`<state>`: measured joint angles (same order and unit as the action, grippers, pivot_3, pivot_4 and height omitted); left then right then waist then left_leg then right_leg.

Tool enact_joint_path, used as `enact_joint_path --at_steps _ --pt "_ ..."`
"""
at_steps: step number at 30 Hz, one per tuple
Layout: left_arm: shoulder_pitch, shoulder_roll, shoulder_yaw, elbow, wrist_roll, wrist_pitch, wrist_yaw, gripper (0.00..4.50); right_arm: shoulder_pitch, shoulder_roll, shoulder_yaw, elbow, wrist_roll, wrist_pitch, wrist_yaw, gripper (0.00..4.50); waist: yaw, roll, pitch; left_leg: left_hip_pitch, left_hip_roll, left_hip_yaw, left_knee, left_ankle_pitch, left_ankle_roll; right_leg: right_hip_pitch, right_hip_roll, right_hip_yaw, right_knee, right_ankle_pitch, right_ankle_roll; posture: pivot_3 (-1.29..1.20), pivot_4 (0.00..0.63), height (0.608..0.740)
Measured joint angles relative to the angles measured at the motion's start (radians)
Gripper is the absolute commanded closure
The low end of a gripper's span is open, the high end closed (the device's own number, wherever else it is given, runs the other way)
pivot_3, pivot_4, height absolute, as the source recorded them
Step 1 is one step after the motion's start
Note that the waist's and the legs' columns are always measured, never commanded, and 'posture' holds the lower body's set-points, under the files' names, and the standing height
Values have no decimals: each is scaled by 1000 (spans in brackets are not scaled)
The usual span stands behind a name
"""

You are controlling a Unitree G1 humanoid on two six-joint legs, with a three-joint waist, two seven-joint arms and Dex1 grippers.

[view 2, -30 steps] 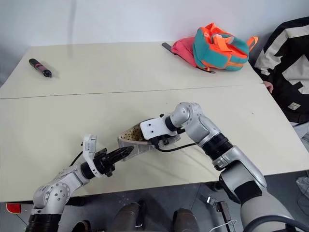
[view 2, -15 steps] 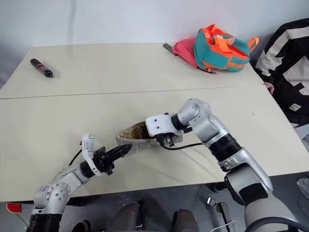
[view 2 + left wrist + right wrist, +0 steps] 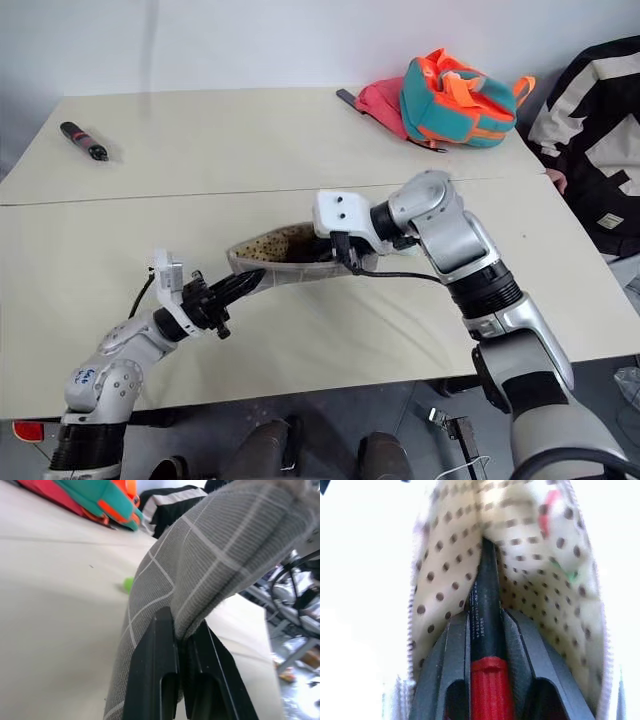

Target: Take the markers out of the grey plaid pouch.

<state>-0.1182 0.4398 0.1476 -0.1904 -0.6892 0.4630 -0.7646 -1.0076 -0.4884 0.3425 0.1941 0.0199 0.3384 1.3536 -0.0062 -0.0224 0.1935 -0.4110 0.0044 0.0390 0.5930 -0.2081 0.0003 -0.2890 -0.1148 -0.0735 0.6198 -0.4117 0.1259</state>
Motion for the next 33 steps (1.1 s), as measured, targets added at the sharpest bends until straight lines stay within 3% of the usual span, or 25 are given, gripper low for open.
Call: enact_joint_path --at_steps 2,16,19,24,33 --pt "21 3 -7 0 -13 41 -3 4500 -3 -12 1 42 -25 -27 -37 4473 0 0 0 0 0 0 0 0 0 0 0 0 0 0 0 0 150 740" --pt "-7 -24 48 51 39 -61 40 4500 6 -47 0 58 -5 -67 -41 4473 -1 0 0 -1 1 0 0 0 0 -1 0 0 0 0 0 0 150 740" --pt "-8 -24 50 51 4 -13 29 4500 8 -16 3 62 -5 -67 -54 3949 -2 0 0 -1 1 0 0 0 0 -1 0 0 0 0 0 0 150 740" --pt "-2 -39 35 18 -101 122 22 4500 17 54 51 42 -30 -94 -93 2350 -2 0 0 -1 1 0 0 -1 0 -1 0 0 0 0 0 0 150 740" --pt "6 -39 52 -29 -319 352 51 4500 16 -45 93 -17 -61 -96 11 2350 0 0 1 -2 1 -1 1 -1 1 0 -1 0 -1 0 0 0 150 740"
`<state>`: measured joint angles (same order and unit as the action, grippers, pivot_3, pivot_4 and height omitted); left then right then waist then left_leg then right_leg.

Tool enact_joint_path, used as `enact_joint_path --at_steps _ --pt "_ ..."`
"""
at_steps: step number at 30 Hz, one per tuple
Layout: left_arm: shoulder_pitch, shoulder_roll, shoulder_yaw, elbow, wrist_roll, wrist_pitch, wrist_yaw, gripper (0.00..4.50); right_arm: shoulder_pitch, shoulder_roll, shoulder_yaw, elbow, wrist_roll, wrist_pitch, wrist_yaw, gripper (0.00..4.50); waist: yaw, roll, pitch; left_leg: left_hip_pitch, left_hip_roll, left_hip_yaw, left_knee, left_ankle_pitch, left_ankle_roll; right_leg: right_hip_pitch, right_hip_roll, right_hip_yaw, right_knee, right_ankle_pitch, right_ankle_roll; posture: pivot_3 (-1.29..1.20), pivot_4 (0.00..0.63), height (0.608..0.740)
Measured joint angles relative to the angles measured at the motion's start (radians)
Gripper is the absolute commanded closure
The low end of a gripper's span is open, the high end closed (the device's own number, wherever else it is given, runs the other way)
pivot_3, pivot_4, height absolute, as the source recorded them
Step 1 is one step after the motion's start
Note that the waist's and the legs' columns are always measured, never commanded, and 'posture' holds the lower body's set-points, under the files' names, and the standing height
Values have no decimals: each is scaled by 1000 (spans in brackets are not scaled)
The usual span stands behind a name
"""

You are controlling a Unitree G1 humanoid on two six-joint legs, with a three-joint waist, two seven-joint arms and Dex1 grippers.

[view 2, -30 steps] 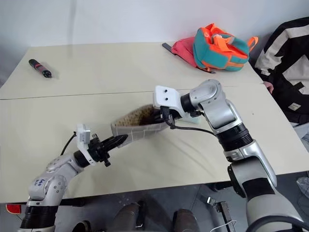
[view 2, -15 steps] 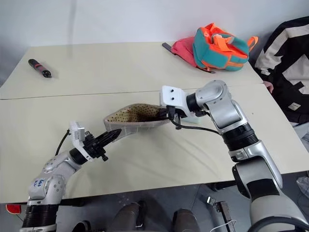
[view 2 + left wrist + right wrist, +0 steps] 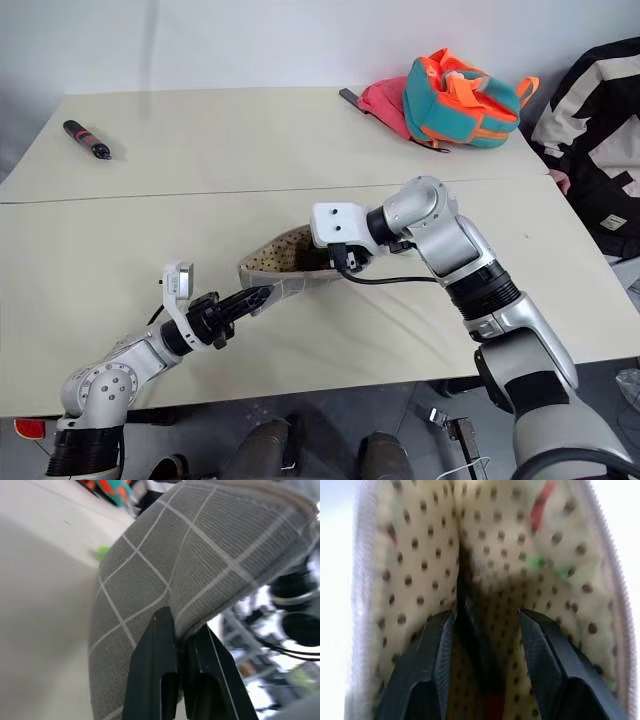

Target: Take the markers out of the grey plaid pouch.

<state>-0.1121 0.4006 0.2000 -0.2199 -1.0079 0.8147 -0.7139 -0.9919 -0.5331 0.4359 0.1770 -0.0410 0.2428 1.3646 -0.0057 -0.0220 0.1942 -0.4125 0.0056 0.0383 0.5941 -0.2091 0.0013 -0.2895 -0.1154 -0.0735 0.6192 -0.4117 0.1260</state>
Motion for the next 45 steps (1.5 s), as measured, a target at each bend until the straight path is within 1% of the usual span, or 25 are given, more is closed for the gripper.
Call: enact_joint_path --at_steps 1,4,7,9,11,13,15,20,29,36,39,42,44,45 --pt "-3 0 15 1 -47 37 15 4500 -1 -11 7 -12 -8 -1 8 2350 -2 0 0 0 1 0 0 0 0 0 0 0 0 0 0 0 150 740" --pt "-8 17 30 2 -123 114 29 4500 -4 -13 29 -46 -22 6 22 2350 -5 0 0 0 1 0 0 0 -1 0 1 0 0 0 0 0 150 740" --pt "-1 31 26 5 -106 119 29 4500 -4 -7 66 -73 -42 21 30 2350 -5 0 0 0 1 0 0 0 -1 0 1 0 -1 0 0 0 150 740" --pt "-1 31 27 41 -75 91 28 4500 -2 16 100 -57 -78 0 15 2350 -5 0 0 1 1 1 0 0 -1 0 1 0 -1 0 0 0 150 740" --pt "3 31 26 69 -53 80 24 4500 3 40 130 -32 -108 -24 -4 2738 -5 0 0 1 1 1 0 0 -1 0 1 1 0 0 0 0 150 740" --pt "11 30 26 80 -36 63 18 4500 9 63 149 -5 -131 -37 -24 3243 -6 0 0 1 1 1 0 0 -1 0 1 1 0 0 0 0 150 740" --pt "21 25 26 80 -21 42 7 4500 10 79 156 21 -156 -56 -42 3874 -6 0 0 1 1 1 0 0 -1 0 1 1 0 0 0 0 150 740" --pt "42 6 26 80 -8 20 -2 4500 7 115 160 70 -207 -118 -101 3874 -8 0 0 1 1 1 0 0 -2 0 1 1 0 0 0 0 150 740" --pt "46 2 28 80 -12 28 -2 4500 3 145 149 87 -212 -123 -103 3874 -20 0 0 2 1 1 0 -1 -2 0 1 2 0 0 0 0 150 740" --pt "44 1 29 79 -23 62 0 4500 -9 175 170 149 -262 -197 -143 3874 -24 0 0 6 2 2 0 -1 -3 3 1 3 1 0 0 0 150 740" --pt "43 0 29 78 -23 64 1 4500 -17 191 172 177 -274 -191 -142 3309 -25 0 0 6 3 2 0 -3 -6 3 2 3 1 0 -1 0 150 740" --pt "42 -6 25 75 -23 68 1 4500 -15 203 174 201 -282 -161 -142 2358 -23 0 0 6 3 2 0 -3 -4 3 2 4 1 0 -1 0 150 740" --pt "42 -6 25 73 -23 68 1 4500 -18 210 168 202 -286 -159 -150 1858 -23 0 0 6 3 2 0 -3 -4 3 2 5 1 0 -1 0 150 740" --pt "42 -7 25 72 -23 68 1 4500 -18 212 166 202 -291 -162 -155 1858 -23 0 0 6 4 2 0 -3 -4 3 2 5 1 0 -1 0 150 740"
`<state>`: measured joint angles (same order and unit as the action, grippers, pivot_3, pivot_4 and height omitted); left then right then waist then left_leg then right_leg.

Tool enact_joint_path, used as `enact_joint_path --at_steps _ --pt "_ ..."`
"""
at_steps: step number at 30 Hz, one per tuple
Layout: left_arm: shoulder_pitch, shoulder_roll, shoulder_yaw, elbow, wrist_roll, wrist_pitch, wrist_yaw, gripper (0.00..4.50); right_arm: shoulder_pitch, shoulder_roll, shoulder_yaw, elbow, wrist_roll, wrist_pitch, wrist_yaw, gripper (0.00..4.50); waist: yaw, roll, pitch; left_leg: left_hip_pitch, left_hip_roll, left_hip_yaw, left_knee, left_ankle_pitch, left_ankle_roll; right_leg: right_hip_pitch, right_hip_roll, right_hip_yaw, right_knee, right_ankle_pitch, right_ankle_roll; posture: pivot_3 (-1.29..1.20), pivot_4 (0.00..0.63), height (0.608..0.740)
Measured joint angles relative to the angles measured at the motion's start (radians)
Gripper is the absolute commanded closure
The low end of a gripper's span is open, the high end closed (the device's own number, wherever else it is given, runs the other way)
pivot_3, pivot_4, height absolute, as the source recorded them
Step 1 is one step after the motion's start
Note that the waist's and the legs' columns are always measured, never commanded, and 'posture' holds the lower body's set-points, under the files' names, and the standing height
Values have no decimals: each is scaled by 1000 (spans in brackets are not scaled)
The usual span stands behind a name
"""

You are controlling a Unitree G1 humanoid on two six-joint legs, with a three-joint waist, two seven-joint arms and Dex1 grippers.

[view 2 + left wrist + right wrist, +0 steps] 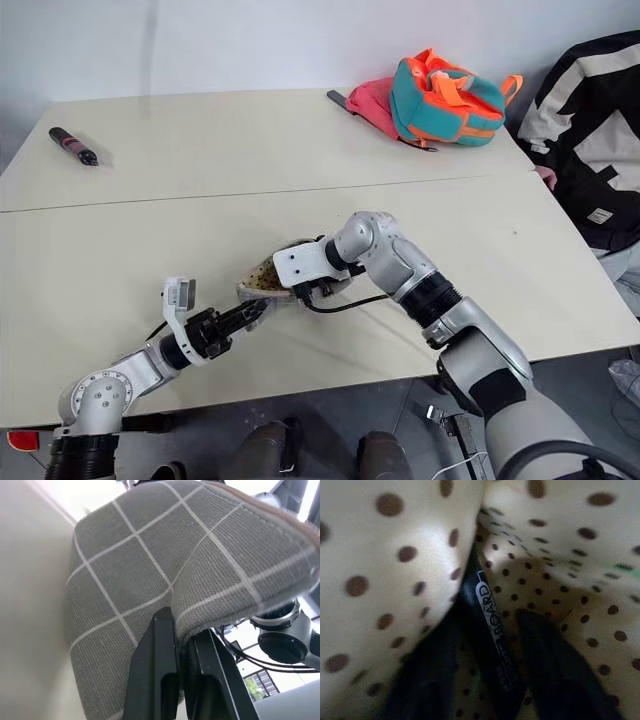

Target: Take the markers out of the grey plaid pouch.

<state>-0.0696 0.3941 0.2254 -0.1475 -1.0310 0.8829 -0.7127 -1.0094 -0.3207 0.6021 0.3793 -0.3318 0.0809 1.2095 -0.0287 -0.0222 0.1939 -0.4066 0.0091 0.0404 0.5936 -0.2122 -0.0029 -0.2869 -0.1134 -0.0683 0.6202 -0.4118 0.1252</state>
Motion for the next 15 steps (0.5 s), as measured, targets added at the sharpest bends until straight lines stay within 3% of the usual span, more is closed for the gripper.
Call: enact_joint_path --at_steps 2,9,15 --pt "1 0 1 -3 0 0 0 4500 0 3 0 1 -5 -12 -1 2009 0 0 0 0 0 0 0 0 0 0 0 1 0 0 0 0 150 740" --pt "2 -1 2 -4 0 -2 3 4500 6 9 2 7 -4 -13 31 3926 -2 0 0 0 1 1 0 0 -1 0 1 2 0 0 0 0 150 740" --pt "3 -1 -7 -9 32 -46 -1 4500 23 -10 -31 -19 19 -1 44 3929 1 0 0 0 1 2 0 -1 -1 -1 1 4 -1 0 0 0 150 740"
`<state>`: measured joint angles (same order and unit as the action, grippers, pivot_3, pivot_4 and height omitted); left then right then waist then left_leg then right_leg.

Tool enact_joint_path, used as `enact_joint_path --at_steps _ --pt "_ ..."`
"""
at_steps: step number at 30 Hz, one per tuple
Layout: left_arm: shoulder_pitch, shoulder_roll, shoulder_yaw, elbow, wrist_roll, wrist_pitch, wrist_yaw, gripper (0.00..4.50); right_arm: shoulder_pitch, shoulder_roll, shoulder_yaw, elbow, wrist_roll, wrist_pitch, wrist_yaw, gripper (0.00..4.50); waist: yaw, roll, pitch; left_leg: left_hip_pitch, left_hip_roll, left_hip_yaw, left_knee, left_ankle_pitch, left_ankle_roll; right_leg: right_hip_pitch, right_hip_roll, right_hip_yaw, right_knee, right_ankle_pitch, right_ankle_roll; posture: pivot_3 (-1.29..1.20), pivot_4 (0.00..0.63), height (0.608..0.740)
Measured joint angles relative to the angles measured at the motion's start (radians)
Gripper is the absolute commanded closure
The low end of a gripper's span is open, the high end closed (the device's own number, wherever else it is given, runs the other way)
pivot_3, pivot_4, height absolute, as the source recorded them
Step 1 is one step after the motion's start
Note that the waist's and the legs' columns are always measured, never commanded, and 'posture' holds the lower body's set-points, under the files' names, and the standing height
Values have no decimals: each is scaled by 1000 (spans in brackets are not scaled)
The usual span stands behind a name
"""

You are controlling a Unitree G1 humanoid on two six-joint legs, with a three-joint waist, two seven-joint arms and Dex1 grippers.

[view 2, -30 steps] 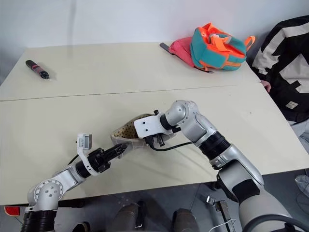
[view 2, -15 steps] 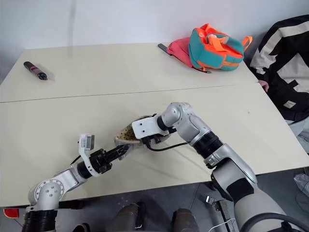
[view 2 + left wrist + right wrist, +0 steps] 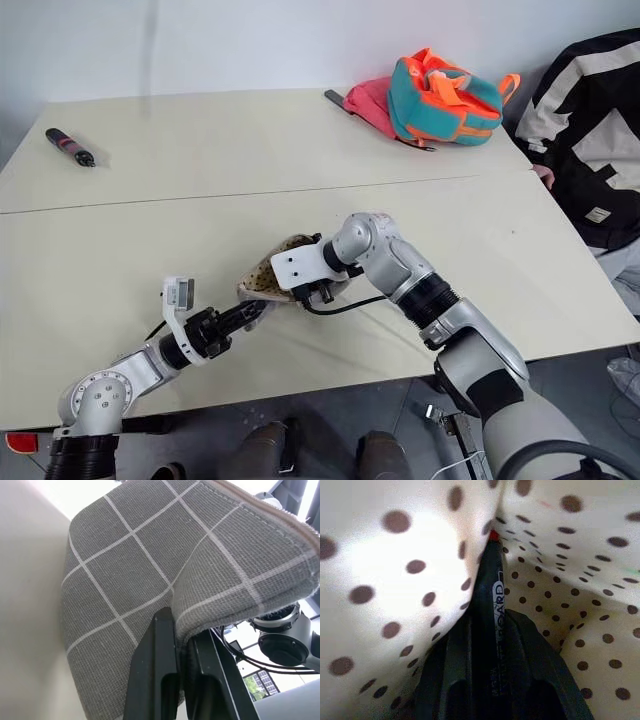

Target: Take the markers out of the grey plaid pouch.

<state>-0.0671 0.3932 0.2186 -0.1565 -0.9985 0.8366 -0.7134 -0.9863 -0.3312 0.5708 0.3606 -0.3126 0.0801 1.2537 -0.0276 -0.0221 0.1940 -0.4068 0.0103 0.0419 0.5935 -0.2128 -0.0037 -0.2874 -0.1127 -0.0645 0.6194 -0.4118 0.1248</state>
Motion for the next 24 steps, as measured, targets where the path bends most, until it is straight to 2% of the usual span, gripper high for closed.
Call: enact_joint_path --at_steps 7,15,17,20,24 --pt "0 31 -8 -31 140 -151 -23 4500 14 -80 -121 -116 142 103 70 3929 2 0 0 -3 0 0 0 -3 -4 -1 0 -1 -2 0 -1 0 150 740" --pt "-52 36 -34 -31 237 -252 -19 4500 -33 -128 -157 -144 189 144 69 3929 -1 0 1 -3 0 2 -2 -1 1 -2 0 -3 -4 0 0 0 150 740" --pt "-67 36 -37 -27 282 -298 -9 4500 -46 -129 -168 -143 202 149 64 3929 0 0 1 -3 0 2 -2 -1 1 -2 0 -4 -4 0 0 0 150 740" --pt "-93 52 -26 14 367 -408 0 4500 -47 -110 -244 -146 306 212 69 3929 2 0 1 -3 0 2 -2 -1 1 -2 0 -6 -5 0 0 0 150 740" --pt "-124 96 19 58 403 -459 -1 4500 -47 -35 -340 -183 442 291 38 3929 -1 0 1 -3 1 2 -2 -1 2 -2 0 -7 -1 0 0 0 150 740"
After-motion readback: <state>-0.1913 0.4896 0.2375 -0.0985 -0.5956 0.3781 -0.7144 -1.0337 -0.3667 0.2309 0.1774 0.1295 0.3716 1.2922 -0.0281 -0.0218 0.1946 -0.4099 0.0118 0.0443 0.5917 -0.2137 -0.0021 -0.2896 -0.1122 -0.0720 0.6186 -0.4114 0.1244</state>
